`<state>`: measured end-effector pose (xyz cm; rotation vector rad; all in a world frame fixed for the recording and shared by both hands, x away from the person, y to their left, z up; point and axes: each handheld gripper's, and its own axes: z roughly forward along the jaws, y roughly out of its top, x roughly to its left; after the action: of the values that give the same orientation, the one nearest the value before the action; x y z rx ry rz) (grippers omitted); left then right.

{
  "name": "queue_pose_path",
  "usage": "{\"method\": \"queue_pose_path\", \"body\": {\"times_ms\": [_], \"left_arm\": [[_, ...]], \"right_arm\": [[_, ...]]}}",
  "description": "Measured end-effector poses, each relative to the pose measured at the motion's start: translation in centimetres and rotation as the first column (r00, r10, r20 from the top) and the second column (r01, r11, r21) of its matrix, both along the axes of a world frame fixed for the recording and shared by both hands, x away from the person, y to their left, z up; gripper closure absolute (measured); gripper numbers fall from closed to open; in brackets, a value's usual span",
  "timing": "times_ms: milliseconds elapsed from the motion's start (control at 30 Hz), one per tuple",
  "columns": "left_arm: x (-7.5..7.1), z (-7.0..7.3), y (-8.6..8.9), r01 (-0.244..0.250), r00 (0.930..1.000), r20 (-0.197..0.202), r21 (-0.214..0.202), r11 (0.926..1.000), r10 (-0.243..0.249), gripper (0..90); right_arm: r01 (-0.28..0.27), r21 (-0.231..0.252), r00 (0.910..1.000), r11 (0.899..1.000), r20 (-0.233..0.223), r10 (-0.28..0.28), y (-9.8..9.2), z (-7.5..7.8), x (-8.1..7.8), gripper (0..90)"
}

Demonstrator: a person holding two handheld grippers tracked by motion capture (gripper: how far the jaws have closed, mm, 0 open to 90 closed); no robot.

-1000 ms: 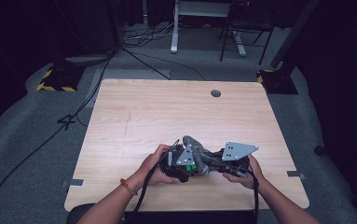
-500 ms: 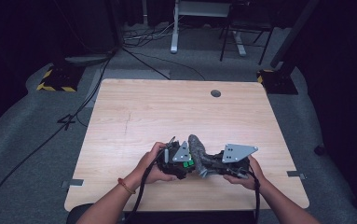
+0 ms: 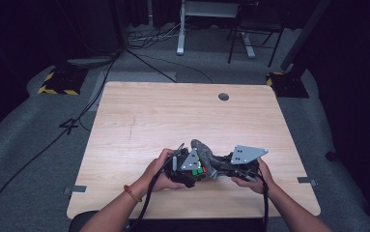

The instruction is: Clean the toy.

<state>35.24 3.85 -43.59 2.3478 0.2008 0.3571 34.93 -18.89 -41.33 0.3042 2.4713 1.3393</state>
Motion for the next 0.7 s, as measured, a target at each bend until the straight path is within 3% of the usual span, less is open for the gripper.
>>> {"method": "queue_pose_path", "body": {"times_ms": [67, 267, 367, 600, 700], "left_arm": [[0.1, -0.1, -0.3, 0.001, 1.0, 0.004, 0.009, 1.0, -0.001, 33.2], [0.1, -0.4, -1.0, -0.001, 1.0, 0.0, 0.026, 0.9997, 0.001, 33.2], [0.2, -0.5, -0.9, -0.003, 1.0, -0.003, 0.029, 0.9996, 0.003, 33.4], [0.1, 0.0, -0.1, -0.003, 1.0, 0.007, 0.007, 1.0, 0.003, 33.6], [0.1, 0.3, 0.2, 0.0, 0.9999, 0.012, -0.012, 0.9999, 0.0, 33.6]], "right_arm": [[-0.005, -0.017, 0.9995, 1.0, 0.031, 0.006, 0.7, 0.6, -0.6, 79.9], [-0.045, 0.006, 0.9989, 0.999, 0.01, 0.045, 1.9, 0.9, -1.0, 79.9], [-0.043, -0.014, 0.9988, 0.999, 0.02, 0.044, 2.3, 0.9, -1.0, 79.9], [0.027, -0.043, 0.9996, 0.999, -0.005, -0.028, 0.3, 0.1, 0.1, 79.9], [0.043, -0.071, 0.9965, 0.997, -0.068, -0.048, -0.7, -1.0, 1.0, 79.8]]}}
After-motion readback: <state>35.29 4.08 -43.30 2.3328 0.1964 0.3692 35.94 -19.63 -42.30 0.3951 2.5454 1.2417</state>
